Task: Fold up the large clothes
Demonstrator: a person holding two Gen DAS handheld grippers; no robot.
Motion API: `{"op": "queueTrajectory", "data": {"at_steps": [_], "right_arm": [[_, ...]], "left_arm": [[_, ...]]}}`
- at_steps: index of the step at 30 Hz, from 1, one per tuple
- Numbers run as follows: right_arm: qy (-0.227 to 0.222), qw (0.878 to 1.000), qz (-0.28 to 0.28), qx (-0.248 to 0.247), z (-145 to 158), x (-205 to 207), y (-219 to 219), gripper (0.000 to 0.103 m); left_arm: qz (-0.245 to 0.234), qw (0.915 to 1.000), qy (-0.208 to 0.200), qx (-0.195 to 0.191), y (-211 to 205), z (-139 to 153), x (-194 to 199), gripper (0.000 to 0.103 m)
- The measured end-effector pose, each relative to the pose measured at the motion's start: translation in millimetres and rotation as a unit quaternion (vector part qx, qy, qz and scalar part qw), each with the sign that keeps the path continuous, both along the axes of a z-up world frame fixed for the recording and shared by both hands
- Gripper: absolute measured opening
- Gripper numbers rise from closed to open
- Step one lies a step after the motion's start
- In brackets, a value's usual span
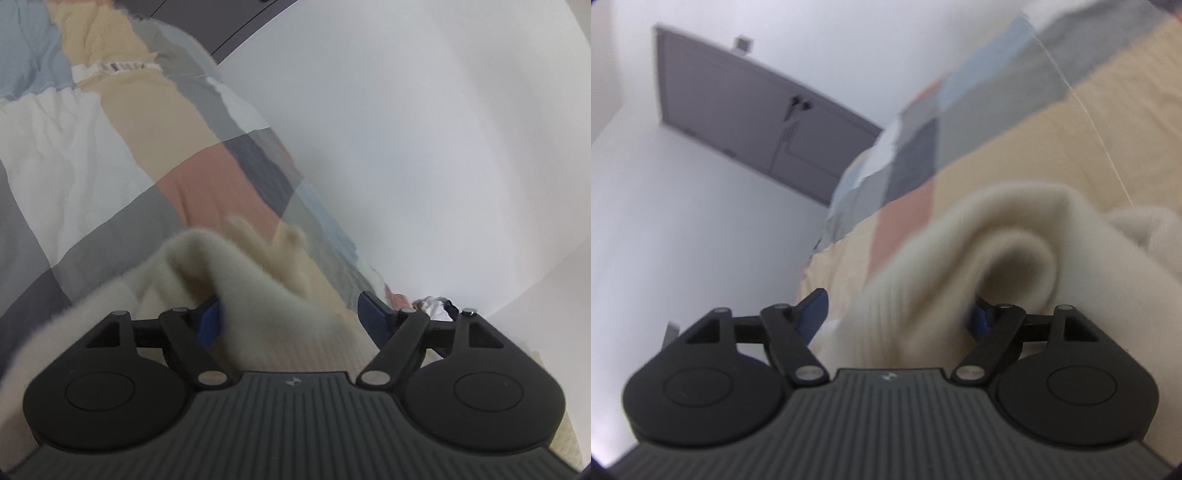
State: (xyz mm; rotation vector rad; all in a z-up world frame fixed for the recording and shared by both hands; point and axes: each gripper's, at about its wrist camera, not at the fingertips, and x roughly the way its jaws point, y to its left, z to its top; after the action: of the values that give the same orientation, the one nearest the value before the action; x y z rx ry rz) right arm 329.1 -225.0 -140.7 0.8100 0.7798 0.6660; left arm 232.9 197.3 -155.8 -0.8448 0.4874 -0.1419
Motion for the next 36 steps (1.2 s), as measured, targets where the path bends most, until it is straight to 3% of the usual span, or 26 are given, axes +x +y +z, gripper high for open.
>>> {"op": "queueTrajectory", "data": {"at_steps": [4,7,12,15,19,28,32,36], "right_arm": [[-0.020,0.999,0.038,-0.007,13,-30,1,0.079],[-0.043,0.997,0.052,-0.043,22,-50,7,0.079],[-0.086,0.978,0.060,-0.182,33,-68,29,0.079],[-0.081,0.968,0.064,-0.229,24,-69,37,0.078],[-0.047,0.964,0.063,-0.255,6,-59,39,0.077],[-0.100,0.936,0.066,-0.332,2,-26,76,0.077],[-0.101,0.937,0.054,-0.330,-3,5,83,0.075],[-0.098,0.938,0.036,-0.331,-8,31,85,0.074]], "left_arm": [[-0.011,0.9997,-0.015,0.016,-13,15,-29,0.080],[-0.025,0.9991,-0.023,0.026,-21,24,-50,0.080],[-0.061,0.9909,0.031,0.116,-43,30,-57,0.080],[-0.062,0.9837,0.075,0.151,-50,18,-54,0.080],[-0.065,0.9790,0.102,0.164,-51,-1,-42,0.080],[-0.048,0.9765,0.086,0.192,-52,-10,6,0.080],[-0.028,0.9737,0.068,0.216,-49,-12,30,0.080],[-0.011,0.9789,0.068,0.192,-32,-12,45,0.080]]}}
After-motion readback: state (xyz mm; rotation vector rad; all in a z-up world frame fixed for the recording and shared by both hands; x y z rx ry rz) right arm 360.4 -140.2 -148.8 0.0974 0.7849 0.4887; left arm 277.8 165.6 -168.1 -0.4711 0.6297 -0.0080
